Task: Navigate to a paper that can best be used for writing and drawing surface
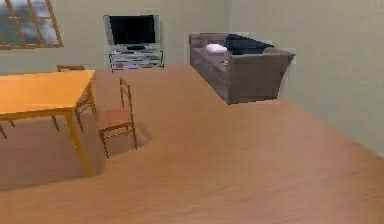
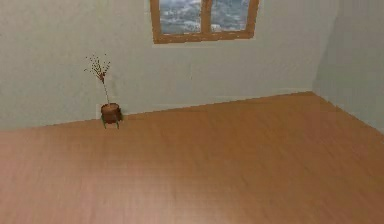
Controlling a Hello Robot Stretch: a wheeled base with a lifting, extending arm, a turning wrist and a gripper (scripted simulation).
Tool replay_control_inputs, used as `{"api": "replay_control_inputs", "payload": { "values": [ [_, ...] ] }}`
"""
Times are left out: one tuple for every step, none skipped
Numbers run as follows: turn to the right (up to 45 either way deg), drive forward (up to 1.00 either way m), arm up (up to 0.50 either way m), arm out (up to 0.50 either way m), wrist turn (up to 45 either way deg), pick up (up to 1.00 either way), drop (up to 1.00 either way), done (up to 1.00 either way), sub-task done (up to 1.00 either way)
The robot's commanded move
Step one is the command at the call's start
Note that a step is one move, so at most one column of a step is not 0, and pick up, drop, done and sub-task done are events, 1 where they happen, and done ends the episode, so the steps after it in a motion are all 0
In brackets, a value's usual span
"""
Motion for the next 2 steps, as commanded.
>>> {"api": "replay_control_inputs", "payload": {
  "values": [
    [0.0, 1.0, 0.0, 0.0, 0.0, 0.0, 0.0, 0.0, 0.0],
    [0.0, 0.65, 0.0, 0.0, 0.0, 0.0, 0.0, 0.0, 0.0]
  ]
}}
